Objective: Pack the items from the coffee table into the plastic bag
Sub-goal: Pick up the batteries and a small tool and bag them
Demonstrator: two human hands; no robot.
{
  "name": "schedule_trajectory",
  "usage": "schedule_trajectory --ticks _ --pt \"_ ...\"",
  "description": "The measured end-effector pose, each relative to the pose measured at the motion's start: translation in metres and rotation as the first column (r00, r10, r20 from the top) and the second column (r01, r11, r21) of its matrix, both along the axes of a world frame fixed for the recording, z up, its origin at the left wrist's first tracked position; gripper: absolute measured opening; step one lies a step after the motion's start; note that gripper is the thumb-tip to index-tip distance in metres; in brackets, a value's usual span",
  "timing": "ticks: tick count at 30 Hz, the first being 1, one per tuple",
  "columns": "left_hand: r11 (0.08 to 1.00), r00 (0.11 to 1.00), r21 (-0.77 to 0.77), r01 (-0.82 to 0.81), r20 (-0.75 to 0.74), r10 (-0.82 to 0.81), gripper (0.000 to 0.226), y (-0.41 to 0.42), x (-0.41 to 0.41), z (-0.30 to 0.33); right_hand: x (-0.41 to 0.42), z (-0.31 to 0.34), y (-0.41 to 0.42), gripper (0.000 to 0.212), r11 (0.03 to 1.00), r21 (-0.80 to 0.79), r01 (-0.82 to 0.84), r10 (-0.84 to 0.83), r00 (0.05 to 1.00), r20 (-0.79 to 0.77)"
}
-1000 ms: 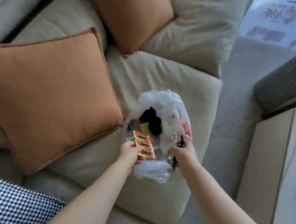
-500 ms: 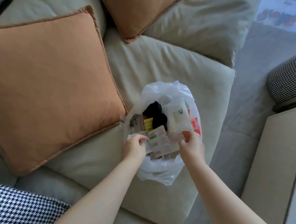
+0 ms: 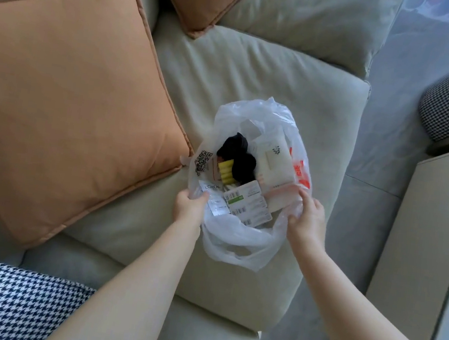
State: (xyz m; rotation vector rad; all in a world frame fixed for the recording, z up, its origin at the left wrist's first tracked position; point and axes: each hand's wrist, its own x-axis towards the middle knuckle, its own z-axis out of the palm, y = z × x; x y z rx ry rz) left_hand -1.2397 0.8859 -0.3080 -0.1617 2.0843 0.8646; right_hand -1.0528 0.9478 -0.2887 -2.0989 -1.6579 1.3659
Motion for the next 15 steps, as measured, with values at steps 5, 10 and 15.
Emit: schedule_trajectory --ticks 5,10,15 --pt "0.996 0.963 0.083 0.044 -0.268 -0.020 0.037 0.009 -0.011 0.036 0.010 0.026 0.001 0.056 0.995 0.094 -0.017 0.013 0.999 0.044" --pt "0.981 0.865 -0.040 0.187 -0.466 -0.184 0.038 0.008 -0.006 0.070 0.015 0.045 -0.012 0.055 0.988 0.125 -0.095 0.082 0.991 0.104" --pt "0.905 0.804 -0.238 0.353 -0.417 -0.423 0.062 -0.013 0.014 0.071 0.033 0.047 -0.025 0.060 0.982 0.055 -0.179 0.168 0.974 0.154"
